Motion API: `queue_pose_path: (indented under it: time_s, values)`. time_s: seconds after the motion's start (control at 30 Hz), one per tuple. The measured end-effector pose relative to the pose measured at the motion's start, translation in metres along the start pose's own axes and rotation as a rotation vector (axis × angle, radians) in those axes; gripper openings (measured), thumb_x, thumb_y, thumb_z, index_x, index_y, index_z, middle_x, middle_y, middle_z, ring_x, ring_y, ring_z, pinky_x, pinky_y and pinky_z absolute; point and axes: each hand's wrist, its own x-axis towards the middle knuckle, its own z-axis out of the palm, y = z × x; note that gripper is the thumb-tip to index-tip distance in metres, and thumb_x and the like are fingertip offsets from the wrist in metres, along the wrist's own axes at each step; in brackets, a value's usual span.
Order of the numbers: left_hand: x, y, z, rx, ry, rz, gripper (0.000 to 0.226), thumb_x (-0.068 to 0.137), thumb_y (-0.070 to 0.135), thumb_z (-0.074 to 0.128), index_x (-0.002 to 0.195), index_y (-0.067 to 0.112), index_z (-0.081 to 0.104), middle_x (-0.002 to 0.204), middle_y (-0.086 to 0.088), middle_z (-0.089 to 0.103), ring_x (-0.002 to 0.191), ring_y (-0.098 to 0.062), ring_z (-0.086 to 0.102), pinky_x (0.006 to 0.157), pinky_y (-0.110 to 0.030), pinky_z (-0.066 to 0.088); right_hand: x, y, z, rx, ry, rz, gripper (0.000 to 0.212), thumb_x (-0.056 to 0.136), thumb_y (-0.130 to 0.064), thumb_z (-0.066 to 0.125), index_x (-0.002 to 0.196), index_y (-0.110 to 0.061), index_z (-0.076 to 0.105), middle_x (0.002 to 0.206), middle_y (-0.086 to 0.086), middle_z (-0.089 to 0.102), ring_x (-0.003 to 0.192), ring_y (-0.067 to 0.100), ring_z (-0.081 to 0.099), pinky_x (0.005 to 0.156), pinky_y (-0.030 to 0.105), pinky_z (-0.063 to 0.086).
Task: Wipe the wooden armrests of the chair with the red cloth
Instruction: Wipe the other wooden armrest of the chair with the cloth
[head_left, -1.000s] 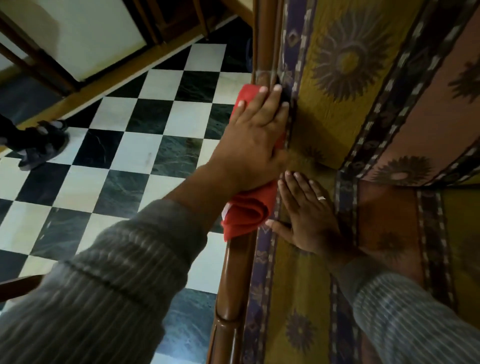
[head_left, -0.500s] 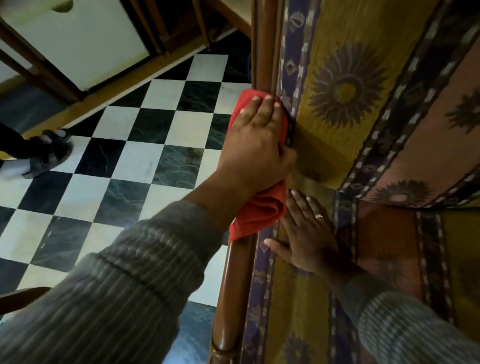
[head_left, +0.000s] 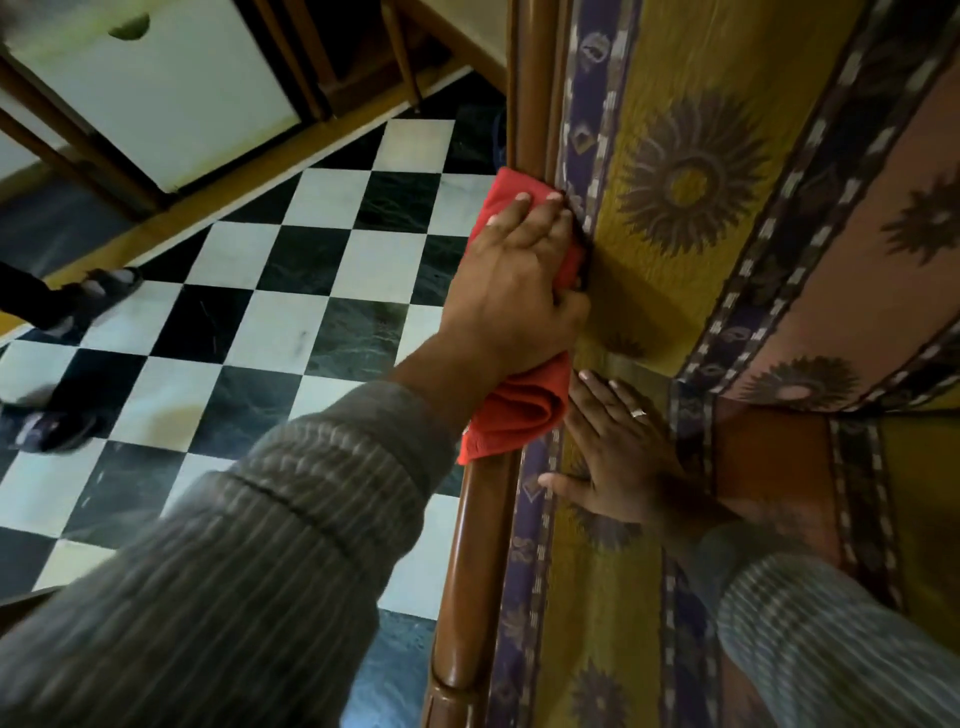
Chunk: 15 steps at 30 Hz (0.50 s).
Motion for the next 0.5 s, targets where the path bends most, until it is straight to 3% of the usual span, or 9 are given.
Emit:
queue_pose_path:
  time_s: [0.1,0.27,0.4,0.5]
  values:
    - [-0.001,0.002,0.004,-0.081,0.039,-0.147,0.077,0.089,0.035,0.054,0.156,0.01,0.024,0.166,-0.009,0.02,0.154,-0.025,0.009,0.124,-0.033,0.006,0.0,0.0,0.0,0.017,0.022,0.006,0.104,0.083,-0.084,0.03,0.146,-0.004,0.011,0.159,0.011,0.013,0.15,0.027,0.018,0.118,0.05,0.024]
    - [-0.027,0.008,0.009,-0.004,0.013,-0.118,0.081,0.09,0.041,0.046,0.158,0.009,0.017,0.167,-0.013,0.013,0.155,-0.031,0.002,0.127,-0.043,0.005,-0.001,-0.001,-0.002,0.027,0.014,0.014,0.104,0.083,-0.081,0.034,0.146,-0.002,0.011,0.158,0.016,0.026,0.149,0.029,0.021,0.118,0.05,0.024]
    - [-0.072,0.017,0.015,0.047,-0.04,-0.131,0.085,0.088,0.054,0.036,0.159,0.013,0.012,0.168,-0.01,0.009,0.155,-0.031,0.0,0.126,-0.045,0.004,0.001,-0.003,-0.006,0.012,-0.057,0.008,0.105,0.073,-0.077,0.027,0.151,-0.007,0.027,0.161,0.017,0.023,0.15,0.03,0.017,0.121,0.048,0.014]
    - [-0.058,0.015,0.014,0.159,-0.056,-0.091,0.085,0.087,0.055,0.04,0.158,0.016,0.015,0.167,-0.012,0.012,0.154,-0.034,0.005,0.124,-0.05,0.009,-0.001,-0.004,-0.002,-0.001,-0.068,0.002,0.104,0.075,-0.077,0.029,0.148,-0.003,0.03,0.156,0.022,0.032,0.147,0.036,0.024,0.118,0.054,0.023]
